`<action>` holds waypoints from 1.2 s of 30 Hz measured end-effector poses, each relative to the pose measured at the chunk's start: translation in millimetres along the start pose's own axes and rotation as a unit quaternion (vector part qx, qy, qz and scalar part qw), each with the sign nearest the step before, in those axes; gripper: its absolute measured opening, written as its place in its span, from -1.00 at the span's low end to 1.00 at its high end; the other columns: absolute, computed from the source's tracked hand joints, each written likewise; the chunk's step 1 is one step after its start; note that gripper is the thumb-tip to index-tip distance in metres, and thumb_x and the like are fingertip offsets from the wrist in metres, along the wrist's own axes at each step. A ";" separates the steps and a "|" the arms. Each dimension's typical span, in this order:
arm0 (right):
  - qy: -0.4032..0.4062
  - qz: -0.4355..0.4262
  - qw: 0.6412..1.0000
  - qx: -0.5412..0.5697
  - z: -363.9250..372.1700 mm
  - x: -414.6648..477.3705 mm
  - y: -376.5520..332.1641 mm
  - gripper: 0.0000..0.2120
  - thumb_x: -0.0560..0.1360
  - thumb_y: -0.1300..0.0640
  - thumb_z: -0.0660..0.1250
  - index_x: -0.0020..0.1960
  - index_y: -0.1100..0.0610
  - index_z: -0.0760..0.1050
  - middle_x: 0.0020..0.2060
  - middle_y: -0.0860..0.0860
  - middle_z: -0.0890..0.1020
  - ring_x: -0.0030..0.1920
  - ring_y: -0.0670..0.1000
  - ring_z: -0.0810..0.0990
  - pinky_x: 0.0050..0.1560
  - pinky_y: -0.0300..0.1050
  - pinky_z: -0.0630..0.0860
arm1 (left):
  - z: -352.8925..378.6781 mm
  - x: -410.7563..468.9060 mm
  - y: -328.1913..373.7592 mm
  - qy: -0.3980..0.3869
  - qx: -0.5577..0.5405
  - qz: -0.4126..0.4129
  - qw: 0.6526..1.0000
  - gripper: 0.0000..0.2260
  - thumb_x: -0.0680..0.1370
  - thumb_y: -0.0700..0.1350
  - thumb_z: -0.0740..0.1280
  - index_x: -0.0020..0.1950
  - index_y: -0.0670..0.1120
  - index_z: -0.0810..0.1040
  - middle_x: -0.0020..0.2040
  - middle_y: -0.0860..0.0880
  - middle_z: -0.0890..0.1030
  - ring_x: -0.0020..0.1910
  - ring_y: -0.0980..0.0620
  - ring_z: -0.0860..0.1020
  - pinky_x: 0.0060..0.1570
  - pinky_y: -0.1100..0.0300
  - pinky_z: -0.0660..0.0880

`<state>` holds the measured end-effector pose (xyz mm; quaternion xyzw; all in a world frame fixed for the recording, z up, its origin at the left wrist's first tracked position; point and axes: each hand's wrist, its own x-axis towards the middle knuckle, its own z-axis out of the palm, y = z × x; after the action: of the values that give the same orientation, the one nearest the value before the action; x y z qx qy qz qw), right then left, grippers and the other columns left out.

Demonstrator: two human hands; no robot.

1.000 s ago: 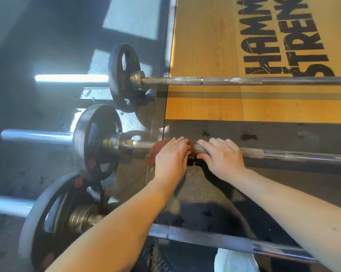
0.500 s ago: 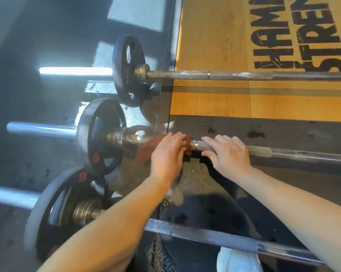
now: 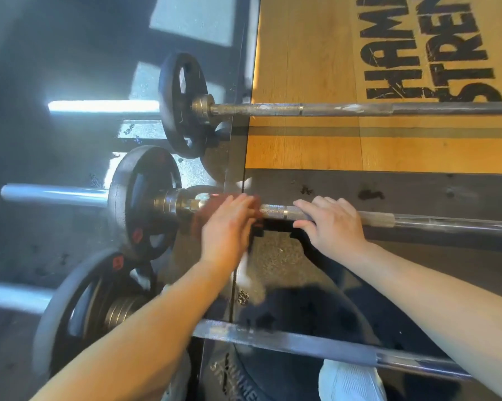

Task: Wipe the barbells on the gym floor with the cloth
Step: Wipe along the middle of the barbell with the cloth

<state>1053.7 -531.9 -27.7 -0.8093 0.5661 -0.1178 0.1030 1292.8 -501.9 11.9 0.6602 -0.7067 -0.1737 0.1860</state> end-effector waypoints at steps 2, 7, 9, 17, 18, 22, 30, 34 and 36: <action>-0.040 0.000 0.999 -0.009 -6.0 3.1 -0.9 -0.61 0.60 -0.20 0.28 0.34 -0.06 0.53 -0.09 -0.06 0.61 -0.01 0.05 0.58 -0.04 0.02 0.42 | 14.8 5.5 15.8 -0.018 0.012 0.039 0.999 -0.69 0.60 -0.17 0.40 0.35 -0.07 0.60 0.38 -0.06 0.58 0.42 -0.11 0.49 0.46 0.04 0.30; -0.239 0.012 0.971 0.002 -30.9 28.3 2.8 -0.47 0.65 -0.27 0.14 0.55 -0.10 0.27 0.20 -0.03 0.55 0.23 0.09 0.54 0.18 0.05 0.46 | -20.0 5.1 -28.4 0.005 0.051 -0.029 0.998 -0.67 0.60 -0.15 0.39 0.38 -0.01 0.58 0.38 -0.01 0.58 0.40 -0.08 0.51 0.44 -0.02 0.36; -0.311 0.004 0.950 0.005 -38.4 35.4 5.0 -0.46 0.67 -0.23 0.11 0.60 -0.12 0.17 0.31 0.00 0.50 0.32 0.11 0.49 0.25 0.10 0.46 | -38.3 0.7 -49.7 0.015 0.038 -0.059 0.997 -0.64 0.60 -0.20 0.39 0.39 0.00 0.57 0.37 0.02 0.59 0.37 -0.03 0.53 0.40 0.02 0.44; -0.215 0.032 0.975 0.048 -31.5 25.4 3.6 -0.73 0.62 -0.12 0.28 0.31 -0.20 0.46 -0.01 -0.13 0.62 0.05 0.05 0.58 -0.01 0.00 0.44 | -52.6 5.5 -34.8 0.016 0.010 -0.070 0.997 -0.70 0.60 -0.19 0.39 0.31 0.04 0.62 0.17 0.09 0.66 0.17 0.03 0.61 0.17 0.18 0.47; -0.130 0.010 0.991 0.004 -20.5 13.3 0.1 -0.71 0.61 -0.09 0.31 0.32 -0.15 0.47 -0.03 -0.10 0.61 0.03 0.07 0.59 -0.04 0.01 0.44 | -52.2 4.6 -35.4 0.019 0.007 -0.064 0.998 -0.69 0.60 -0.20 0.39 0.31 0.05 0.61 0.16 0.09 0.66 0.17 0.03 0.61 0.19 0.16 0.48; 0.074 -0.034 0.996 -0.036 10.6 -9.3 -6.2 -0.61 0.53 0.13 0.41 0.35 0.09 0.56 -0.12 0.02 0.62 -0.11 0.13 0.57 -0.18 0.03 0.38 | -45.7 2.7 -42.3 0.027 0.013 -0.070 0.997 -0.70 0.60 -0.20 0.38 0.30 0.03 0.59 0.20 0.03 0.66 0.23 -0.02 0.59 0.29 -0.02 0.52; 0.057 -0.025 0.998 -0.023 6.3 -6.6 -4.0 -0.45 0.47 0.18 0.48 0.45 0.06 0.51 -0.08 0.01 0.62 -0.07 0.10 0.57 -0.12 0.04 0.44 | 23.8 12.3 38.3 -0.055 0.029 0.028 0.998 -0.63 0.63 -0.14 0.35 0.45 -0.06 0.51 0.47 -0.04 0.50 0.51 -0.06 0.38 0.51 0.13 0.15; 0.069 -0.033 0.997 -0.025 6.6 -6.5 -3.5 -0.49 0.50 0.15 0.47 0.44 0.06 0.51 -0.09 0.01 0.62 -0.08 0.10 0.56 -0.14 0.03 0.39 | -13.8 11.0 -12.0 -0.074 0.046 0.022 0.996 -0.61 0.64 -0.12 0.32 0.49 0.03 0.46 0.49 0.01 0.47 0.50 -0.03 0.39 0.53 -0.03 0.29; 0.073 -0.036 0.996 -0.019 7.4 -6.3 -4.3 -0.51 0.51 0.15 0.48 0.43 0.07 0.53 -0.09 0.01 0.62 -0.09 0.11 0.57 -0.14 0.03 0.38 | -35.8 4.7 -46.5 -0.020 0.026 -0.021 0.999 -0.67 0.63 -0.16 0.34 0.40 0.02 0.53 0.37 0.03 0.58 0.35 -0.03 0.54 0.40 -0.04 0.46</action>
<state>1057.7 -524.3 -33.9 -0.8200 0.5449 -0.1699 0.0419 1350.5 -509.8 20.4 0.6757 -0.7005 -0.1723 0.1515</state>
